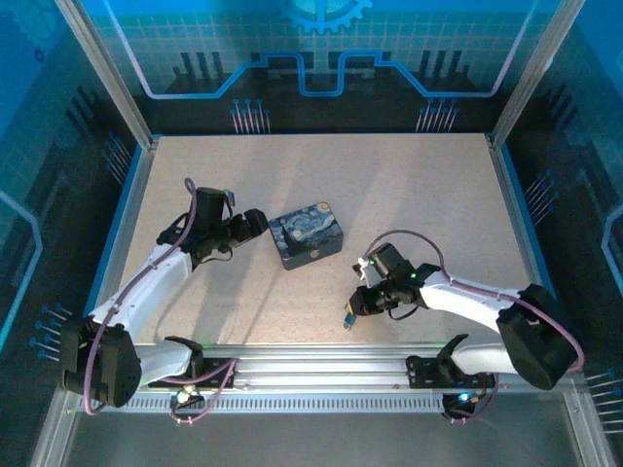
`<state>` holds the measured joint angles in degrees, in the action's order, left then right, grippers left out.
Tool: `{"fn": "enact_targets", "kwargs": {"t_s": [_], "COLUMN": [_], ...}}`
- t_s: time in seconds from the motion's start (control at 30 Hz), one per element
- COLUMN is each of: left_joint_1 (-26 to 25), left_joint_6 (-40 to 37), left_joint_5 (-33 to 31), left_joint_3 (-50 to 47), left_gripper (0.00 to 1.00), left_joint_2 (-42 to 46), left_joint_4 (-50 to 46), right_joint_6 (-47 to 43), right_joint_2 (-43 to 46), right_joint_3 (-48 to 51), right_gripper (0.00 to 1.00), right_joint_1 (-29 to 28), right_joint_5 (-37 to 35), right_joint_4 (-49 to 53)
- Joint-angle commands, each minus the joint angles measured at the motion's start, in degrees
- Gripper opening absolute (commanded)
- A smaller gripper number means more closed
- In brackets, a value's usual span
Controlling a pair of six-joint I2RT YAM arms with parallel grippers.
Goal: Unlock the padlock with the key
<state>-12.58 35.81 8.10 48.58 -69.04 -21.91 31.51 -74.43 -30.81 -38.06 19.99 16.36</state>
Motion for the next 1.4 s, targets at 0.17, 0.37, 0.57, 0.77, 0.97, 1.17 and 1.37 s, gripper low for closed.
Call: {"fn": "enact_targets", "kwargs": {"t_s": [0.17, 0.37, 0.57, 0.77, 0.97, 1.17, 1.37], "left_joint_1": [0.5, 0.5, 0.5, 0.5, 0.5, 0.6, 0.5], "left_joint_6": [-0.9, -0.9, -0.9, -0.5, -0.6, 0.1, -0.1], "left_joint_5": [-0.2, 0.2, 0.1, -0.3, -1.1, -1.8, -3.6], "left_joint_3": [-0.9, -1.1, -1.4, -1.3, -1.2, -2.2, -2.0], "left_gripper": [0.81, 0.81, 0.82, 0.81, 0.82, 0.85, 0.87], "left_joint_2": [0.9, 1.1, 1.5, 2.8, 5.3, 9.0, 13.5], "left_joint_4": [-1.3, -1.3, -1.5, -2.0, -3.1, -3.3, -5.4], "right_joint_6": [1.5, 1.8, 1.8, 1.9, 1.6, 0.8, 0.9], "right_joint_2": [-4.6, -5.6, -5.0, -3.6, -0.2, 5.3, 12.5], "right_joint_3": [-0.7, -1.1, -1.1, -1.1, -1.2, -1.9, -2.7], "right_gripper": [0.13, 0.16, 0.18, 0.20, 0.21, 0.26, 0.31], "right_joint_1": [0.7, 0.7, 0.8, 0.9, 0.9, 1.1, 1.9], "right_joint_5": [1.4, 1.2, 0.3, -0.7, -2.2, -6.0, -11.3], "right_joint_4": [-3.6, -3.7, -3.2, -2.4, -1.0, 1.5, 3.8]}}
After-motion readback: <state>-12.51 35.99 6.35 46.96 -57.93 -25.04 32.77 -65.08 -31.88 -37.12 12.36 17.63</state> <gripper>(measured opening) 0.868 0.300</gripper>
